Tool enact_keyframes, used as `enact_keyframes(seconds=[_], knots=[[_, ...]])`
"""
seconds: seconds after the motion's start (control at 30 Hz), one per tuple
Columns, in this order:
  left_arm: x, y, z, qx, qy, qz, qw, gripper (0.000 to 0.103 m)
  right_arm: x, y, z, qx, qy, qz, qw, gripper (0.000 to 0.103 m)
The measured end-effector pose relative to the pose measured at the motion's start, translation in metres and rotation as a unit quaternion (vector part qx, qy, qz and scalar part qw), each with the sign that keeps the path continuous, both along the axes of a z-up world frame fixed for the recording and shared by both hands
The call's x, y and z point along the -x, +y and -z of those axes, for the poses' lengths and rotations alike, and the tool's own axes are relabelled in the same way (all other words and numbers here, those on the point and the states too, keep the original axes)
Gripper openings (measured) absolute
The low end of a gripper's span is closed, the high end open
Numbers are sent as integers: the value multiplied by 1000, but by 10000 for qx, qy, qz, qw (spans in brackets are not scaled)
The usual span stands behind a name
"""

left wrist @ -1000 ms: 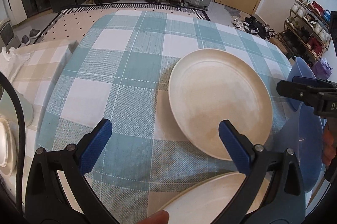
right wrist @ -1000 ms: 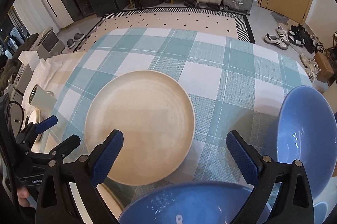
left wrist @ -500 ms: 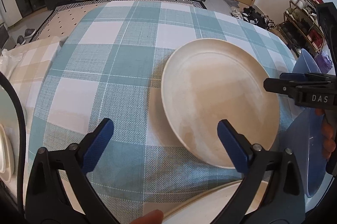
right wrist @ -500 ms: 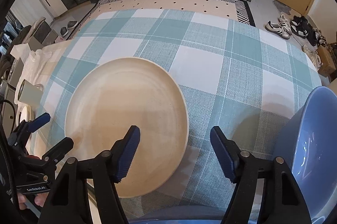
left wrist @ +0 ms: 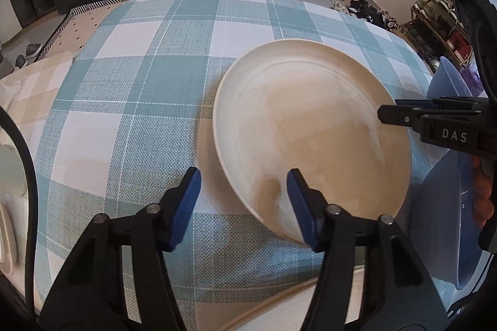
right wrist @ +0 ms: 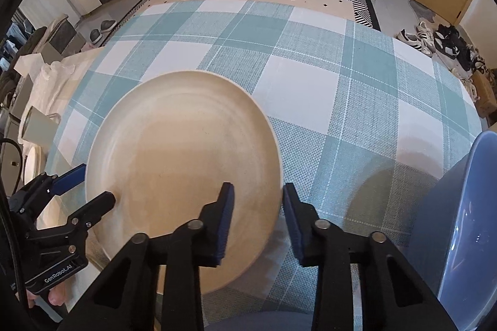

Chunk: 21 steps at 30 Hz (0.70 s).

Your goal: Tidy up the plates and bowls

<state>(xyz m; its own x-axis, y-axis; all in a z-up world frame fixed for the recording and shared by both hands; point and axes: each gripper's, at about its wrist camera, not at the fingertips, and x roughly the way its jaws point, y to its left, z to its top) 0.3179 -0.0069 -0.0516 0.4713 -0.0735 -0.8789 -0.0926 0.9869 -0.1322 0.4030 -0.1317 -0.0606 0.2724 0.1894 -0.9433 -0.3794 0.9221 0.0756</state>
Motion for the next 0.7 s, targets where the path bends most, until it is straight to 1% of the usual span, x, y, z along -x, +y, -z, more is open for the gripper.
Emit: enact_keyframes(seconds=[0.03,0.07,0.1,0.13,0.27,0.47,0.7], knots=[[0,-1,1,2,21,17,10000,44,0,0,0,37,-28,8,10000,23],[0,-2,2,7,49,45,10000,36,0,-1,0,43,-37,20,10000,22],[0,-2,3,9,65,76,9999,32,-1,-3,0,25,-31,40,10000,21],[-1,-4,4,-1,72,110,9999,26,-1,-3,-1,13,-32,42,10000,18],[1,-10,3,-229,19,162,9996,24,2,-3,-1,78,-117,9,9999,17],[3,-11,-3,-248,-116,180,9995,24,3,-4,-4,104,-245,10,9996,17],[11,-6,-17,-242,-289,89,9992,24,12,-1,-15,111,-417,-71,9990,17]])
